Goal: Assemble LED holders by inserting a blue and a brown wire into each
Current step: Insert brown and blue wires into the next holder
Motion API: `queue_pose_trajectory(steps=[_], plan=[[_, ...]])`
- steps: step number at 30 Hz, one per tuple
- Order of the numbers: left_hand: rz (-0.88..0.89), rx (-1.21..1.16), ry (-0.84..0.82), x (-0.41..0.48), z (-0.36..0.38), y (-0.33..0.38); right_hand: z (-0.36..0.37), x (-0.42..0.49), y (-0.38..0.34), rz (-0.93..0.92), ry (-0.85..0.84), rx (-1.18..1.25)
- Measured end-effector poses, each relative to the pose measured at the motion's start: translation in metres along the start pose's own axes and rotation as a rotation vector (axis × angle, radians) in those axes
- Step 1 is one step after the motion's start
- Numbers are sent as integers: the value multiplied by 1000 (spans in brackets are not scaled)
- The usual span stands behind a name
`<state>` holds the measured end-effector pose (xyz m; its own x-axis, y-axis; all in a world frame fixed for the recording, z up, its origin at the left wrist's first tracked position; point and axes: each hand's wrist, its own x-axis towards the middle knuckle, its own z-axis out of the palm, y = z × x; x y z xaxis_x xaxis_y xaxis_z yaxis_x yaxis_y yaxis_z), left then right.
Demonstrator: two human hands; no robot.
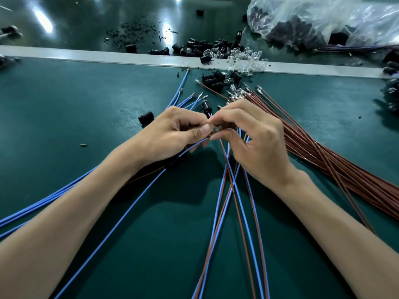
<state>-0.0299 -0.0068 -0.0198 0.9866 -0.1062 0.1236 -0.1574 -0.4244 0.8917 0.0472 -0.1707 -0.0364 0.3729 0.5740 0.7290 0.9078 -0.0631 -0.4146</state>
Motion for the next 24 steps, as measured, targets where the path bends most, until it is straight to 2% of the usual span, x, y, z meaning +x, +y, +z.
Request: queue_pose_trajectory(steps=[7,12,24], plan=[[31,-6,69,0,2,-3,0,2,4,93,-50,31],[33,-70,175,2,8,-2,-1,3,5,115,-62,33],[7,-40,146,2,6,-1,1,0,7,41,-28,5]])
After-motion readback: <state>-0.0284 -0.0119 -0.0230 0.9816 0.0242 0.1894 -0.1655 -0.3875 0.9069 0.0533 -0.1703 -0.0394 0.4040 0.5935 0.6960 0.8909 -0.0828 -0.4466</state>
